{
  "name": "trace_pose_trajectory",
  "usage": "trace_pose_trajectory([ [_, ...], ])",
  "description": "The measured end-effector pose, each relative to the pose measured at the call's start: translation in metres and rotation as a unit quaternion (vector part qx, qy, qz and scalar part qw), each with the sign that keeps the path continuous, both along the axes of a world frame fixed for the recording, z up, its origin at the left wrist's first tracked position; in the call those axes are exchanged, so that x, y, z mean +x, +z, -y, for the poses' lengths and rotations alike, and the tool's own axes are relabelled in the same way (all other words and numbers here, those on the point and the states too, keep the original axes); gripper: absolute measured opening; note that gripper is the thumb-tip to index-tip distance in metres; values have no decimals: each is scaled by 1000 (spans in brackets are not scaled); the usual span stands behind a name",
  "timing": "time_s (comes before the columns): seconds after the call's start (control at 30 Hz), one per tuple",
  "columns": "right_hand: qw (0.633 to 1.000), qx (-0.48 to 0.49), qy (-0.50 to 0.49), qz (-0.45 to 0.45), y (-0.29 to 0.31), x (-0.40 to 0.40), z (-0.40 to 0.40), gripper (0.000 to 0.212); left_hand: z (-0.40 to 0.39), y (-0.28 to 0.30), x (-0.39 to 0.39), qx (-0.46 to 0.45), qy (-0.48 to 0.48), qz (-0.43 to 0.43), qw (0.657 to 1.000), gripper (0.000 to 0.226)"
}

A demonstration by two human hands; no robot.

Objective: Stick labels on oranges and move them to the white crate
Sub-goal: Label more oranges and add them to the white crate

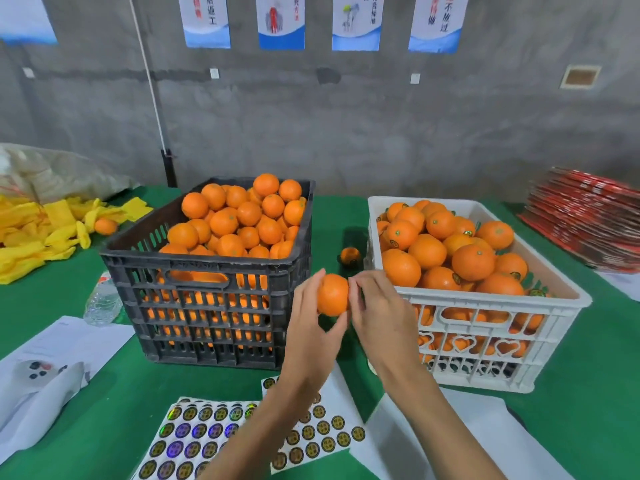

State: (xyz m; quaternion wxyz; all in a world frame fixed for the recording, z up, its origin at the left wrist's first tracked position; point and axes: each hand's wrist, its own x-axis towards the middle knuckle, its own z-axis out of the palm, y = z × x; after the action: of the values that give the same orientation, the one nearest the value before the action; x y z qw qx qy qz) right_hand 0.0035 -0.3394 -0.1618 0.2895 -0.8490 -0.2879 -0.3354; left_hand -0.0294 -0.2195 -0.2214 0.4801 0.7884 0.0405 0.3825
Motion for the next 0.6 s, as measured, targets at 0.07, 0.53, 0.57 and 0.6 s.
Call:
trace_pose_trajectory([
  [0.07,999,27,3,-21,22,13,2,24,3,28,14,21,-3,19,1000,73],
  [0.53,982,36,-134,-127,111,171,67,52,35,155,159,114,-196,-11,974,77],
  [0.57,979,19,-155,-134,110,187,76,50,29,158,166,136,-180,-24,974,76],
  [0.6,974,2,-176,-144,108,201,83,51,22,161,171,150,-159,-42,975,75],
])
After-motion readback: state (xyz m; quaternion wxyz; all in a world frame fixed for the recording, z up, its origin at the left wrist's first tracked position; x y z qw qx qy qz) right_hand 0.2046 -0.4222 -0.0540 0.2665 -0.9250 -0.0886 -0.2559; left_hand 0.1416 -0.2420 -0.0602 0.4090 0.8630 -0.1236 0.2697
